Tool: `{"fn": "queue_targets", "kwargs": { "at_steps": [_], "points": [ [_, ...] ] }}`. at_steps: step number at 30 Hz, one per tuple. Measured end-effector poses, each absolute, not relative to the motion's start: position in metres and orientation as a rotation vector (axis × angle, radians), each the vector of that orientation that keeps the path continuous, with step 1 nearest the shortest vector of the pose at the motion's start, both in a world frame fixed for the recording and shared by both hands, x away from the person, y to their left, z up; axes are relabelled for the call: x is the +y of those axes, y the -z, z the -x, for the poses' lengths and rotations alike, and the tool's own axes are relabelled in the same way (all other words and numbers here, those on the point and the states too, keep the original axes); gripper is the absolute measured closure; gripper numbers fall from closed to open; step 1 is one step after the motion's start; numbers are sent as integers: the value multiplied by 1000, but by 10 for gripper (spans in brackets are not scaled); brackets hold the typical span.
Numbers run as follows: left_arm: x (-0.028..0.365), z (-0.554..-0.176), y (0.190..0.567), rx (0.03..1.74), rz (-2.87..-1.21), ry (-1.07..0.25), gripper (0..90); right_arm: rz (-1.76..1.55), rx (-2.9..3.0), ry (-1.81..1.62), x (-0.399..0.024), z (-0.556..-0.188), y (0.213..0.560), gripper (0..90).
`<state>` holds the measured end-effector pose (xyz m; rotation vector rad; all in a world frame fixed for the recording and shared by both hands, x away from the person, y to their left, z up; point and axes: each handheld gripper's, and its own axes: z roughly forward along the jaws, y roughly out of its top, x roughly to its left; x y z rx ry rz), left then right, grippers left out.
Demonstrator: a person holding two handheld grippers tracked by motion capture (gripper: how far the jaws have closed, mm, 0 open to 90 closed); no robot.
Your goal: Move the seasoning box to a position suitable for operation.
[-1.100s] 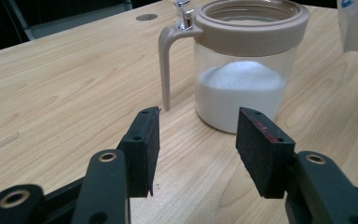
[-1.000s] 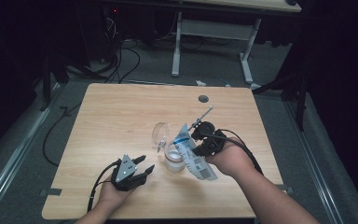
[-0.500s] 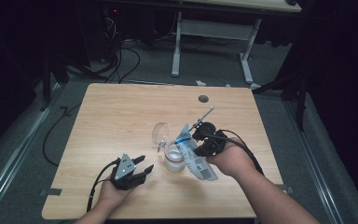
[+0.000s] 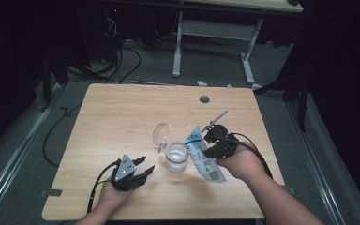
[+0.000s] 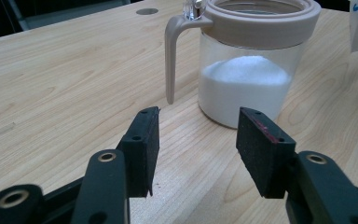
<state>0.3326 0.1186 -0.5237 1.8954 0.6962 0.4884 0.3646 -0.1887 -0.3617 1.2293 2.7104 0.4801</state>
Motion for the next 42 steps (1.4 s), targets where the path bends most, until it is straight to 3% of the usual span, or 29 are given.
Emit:
{"fn": "queue_targets", "kwargs": {
  "at_steps": [28, 42],
  "points": [
    [120, -334, 525, 717, -1901, -486, 497, -1392, 2554, -481, -260, -365, 382, 896],
    [124, -333, 521, 732, -1881, -492, 496, -1373, 2439, -636, -271, -360, 394, 897]
  ]
}}
